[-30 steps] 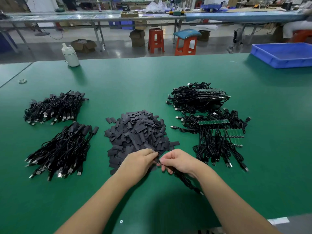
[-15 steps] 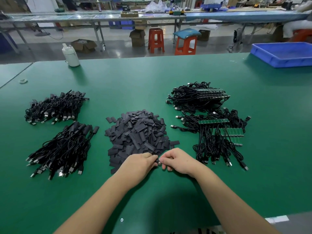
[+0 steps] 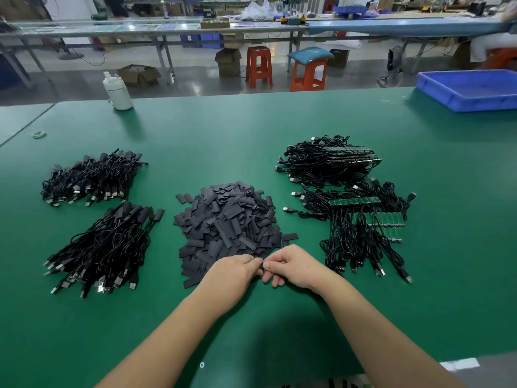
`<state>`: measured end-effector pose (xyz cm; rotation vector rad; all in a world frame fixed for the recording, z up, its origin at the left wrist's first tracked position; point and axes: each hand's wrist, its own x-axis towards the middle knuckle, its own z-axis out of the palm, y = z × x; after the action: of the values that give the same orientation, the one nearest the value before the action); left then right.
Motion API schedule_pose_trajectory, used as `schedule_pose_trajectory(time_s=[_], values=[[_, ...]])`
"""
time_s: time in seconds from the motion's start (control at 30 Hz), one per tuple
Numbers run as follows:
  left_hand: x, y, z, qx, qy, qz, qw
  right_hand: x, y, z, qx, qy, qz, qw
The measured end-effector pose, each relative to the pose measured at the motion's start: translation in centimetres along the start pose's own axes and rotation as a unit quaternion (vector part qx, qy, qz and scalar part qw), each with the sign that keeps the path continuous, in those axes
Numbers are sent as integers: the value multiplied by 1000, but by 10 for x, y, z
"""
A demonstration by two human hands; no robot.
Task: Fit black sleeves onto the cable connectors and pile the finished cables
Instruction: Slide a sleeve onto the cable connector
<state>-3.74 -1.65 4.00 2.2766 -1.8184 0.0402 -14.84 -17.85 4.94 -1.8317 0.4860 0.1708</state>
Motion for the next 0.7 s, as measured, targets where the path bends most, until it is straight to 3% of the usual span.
schedule_pose_trajectory(time_s=[0.3,0.7], values=[[6,3,-4,20,-33,-18,999,-6,-7,-5,-94,1,-16,995],[3,2,-8,43,-9,36,998,-14,-15,-3,-49,-3,5,999]])
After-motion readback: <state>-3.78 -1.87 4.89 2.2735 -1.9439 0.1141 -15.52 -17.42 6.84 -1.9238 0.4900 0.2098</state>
